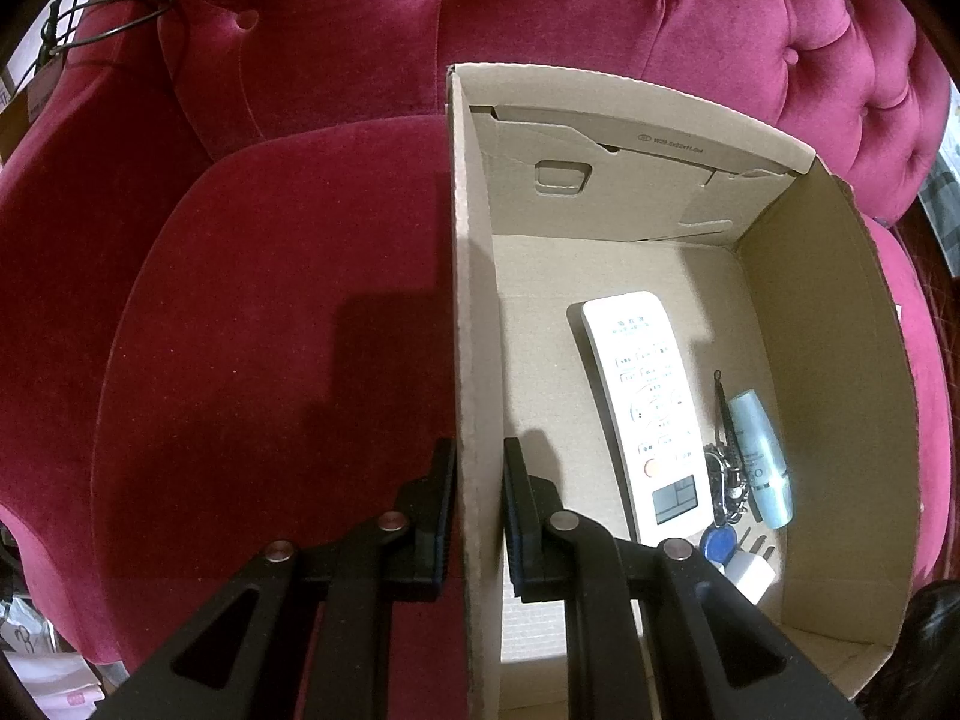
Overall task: Organize rigid objects
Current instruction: 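Lift the black ball with the right gripper and carry it into the box, then lower the black ball beside the keychain and open the right gripper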
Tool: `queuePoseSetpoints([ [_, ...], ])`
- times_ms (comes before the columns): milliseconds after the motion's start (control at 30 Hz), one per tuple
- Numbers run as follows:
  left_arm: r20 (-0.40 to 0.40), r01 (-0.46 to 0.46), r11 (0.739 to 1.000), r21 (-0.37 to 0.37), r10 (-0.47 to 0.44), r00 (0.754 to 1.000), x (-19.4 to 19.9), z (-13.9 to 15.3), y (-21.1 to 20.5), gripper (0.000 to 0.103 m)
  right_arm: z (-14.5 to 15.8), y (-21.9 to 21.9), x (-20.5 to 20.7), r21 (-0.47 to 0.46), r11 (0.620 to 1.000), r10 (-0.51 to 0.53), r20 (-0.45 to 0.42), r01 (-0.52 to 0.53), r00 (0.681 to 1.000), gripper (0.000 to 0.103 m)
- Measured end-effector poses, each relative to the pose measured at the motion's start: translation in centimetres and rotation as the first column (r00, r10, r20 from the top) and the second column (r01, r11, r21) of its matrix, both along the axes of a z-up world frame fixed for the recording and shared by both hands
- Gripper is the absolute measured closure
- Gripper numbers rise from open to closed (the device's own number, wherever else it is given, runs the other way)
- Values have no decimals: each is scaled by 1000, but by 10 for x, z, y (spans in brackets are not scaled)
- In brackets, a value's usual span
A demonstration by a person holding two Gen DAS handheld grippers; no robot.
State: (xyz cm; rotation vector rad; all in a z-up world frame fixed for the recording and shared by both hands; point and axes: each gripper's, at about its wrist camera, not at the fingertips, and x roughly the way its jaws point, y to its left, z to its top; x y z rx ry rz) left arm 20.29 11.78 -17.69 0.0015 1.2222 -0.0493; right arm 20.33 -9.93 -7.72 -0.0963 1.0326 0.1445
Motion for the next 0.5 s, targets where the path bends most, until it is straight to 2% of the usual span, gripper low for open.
queuePoseSetpoints([
  [500, -1, 3, 1000, 0, -3, 1000, 0, 2, 0, 88, -23, 38, 1, 22, 998, 56, -35, -55, 998, 63],
])
